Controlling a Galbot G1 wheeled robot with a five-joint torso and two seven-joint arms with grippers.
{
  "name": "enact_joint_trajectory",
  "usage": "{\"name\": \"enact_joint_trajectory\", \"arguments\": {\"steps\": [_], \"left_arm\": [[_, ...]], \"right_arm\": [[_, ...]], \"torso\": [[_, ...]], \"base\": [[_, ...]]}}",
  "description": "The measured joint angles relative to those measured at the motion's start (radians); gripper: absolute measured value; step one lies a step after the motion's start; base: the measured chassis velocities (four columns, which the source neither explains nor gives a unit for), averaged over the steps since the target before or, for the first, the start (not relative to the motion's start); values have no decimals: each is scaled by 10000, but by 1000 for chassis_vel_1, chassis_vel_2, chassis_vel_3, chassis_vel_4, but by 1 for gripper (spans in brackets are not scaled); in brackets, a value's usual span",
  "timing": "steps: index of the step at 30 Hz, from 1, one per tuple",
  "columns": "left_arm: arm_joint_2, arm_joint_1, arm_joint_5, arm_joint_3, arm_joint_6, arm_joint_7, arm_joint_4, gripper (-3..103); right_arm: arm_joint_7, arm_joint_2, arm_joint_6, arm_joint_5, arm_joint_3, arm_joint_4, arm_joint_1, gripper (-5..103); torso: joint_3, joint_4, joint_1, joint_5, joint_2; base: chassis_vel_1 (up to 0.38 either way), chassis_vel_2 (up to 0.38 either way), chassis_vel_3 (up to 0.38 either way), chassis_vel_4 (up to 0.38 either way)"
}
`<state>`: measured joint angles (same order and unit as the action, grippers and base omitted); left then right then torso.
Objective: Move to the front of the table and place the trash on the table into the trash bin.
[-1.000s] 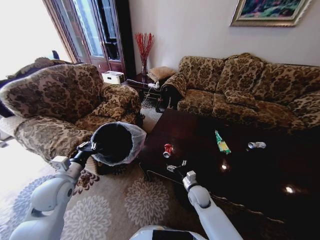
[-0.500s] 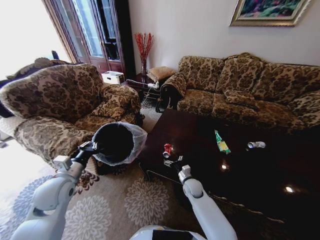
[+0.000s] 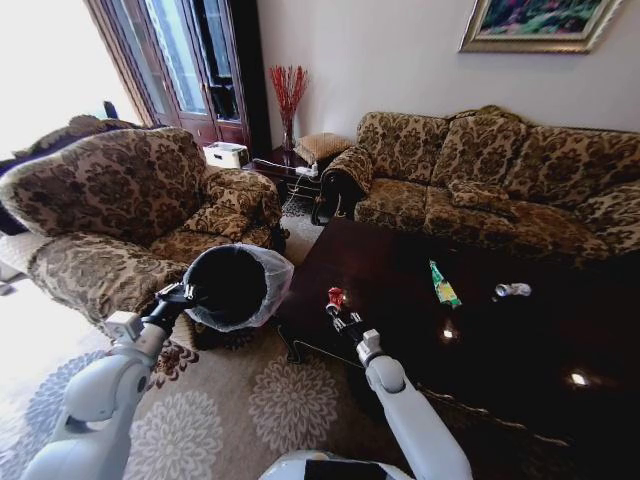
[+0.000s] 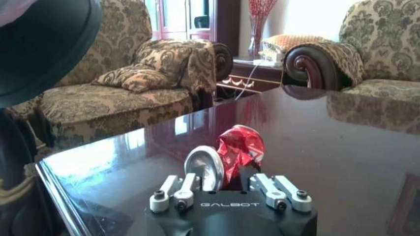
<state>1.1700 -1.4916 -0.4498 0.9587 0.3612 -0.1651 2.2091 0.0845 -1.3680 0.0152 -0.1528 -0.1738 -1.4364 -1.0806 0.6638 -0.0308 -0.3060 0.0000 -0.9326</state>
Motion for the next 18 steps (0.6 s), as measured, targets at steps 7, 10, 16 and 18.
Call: {"name": "enact_joint_trajectory", "arguments": {"steps": [7, 10, 16, 18], "left_arm": [[10, -10, 6, 6, -6, -36, 10, 2], [-6, -12, 6, 24, -11, -43, 10, 2], [-40, -5, -1, 31, -15, -47, 17, 2], [-40, -5, -4, 31, -16, -48, 18, 2]], "right_arm": [[50, 5, -48, 110, -13, -43, -61, 13], [76, 12, -61, 121, -32, -47, -73, 4], [97, 45, -103, 129, -89, -131, -113, 2], [104, 59, -126, 144, -121, -173, -134, 2]], "torso": [[0, 0, 0, 0, 1], [0, 0, 0, 0, 1], [0, 0, 0, 0, 1], [0, 0, 0, 0, 1]], "base": [[0, 0, 0, 0], [0, 0, 0, 0], [0, 0, 0, 0], [0, 0, 0, 0]]}}
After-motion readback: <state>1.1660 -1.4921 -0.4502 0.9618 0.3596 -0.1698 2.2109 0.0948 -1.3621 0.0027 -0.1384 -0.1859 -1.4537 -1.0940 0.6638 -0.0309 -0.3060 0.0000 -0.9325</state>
